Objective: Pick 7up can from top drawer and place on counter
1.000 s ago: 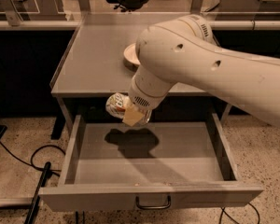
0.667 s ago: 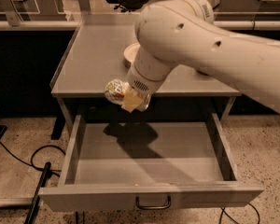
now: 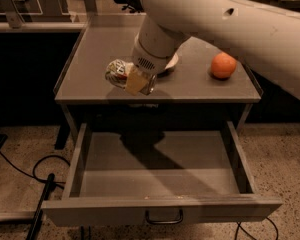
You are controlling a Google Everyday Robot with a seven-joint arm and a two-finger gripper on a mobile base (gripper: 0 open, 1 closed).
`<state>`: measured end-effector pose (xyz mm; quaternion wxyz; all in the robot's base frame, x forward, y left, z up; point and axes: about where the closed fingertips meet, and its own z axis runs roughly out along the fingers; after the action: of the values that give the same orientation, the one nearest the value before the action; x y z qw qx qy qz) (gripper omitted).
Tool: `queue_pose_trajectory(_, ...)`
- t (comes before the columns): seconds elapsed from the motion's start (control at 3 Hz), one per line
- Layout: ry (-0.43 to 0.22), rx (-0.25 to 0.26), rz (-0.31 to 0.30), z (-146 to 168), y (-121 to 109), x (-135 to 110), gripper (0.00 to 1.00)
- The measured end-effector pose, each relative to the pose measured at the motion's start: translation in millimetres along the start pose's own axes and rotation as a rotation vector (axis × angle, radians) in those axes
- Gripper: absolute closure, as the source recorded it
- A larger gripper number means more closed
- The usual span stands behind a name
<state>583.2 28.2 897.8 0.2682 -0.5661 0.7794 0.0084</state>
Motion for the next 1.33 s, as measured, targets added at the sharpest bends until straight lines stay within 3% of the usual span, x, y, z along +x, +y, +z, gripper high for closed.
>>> queue_pose_trajectory(0.33, 0.006, -0.021, 0.005, 12.9, -2.2, -4.9, 1.00)
queue_pose_trajectory(1.33, -0.034, -0.091, -0.095, 58.6, -19.3, -88.9, 1.00)
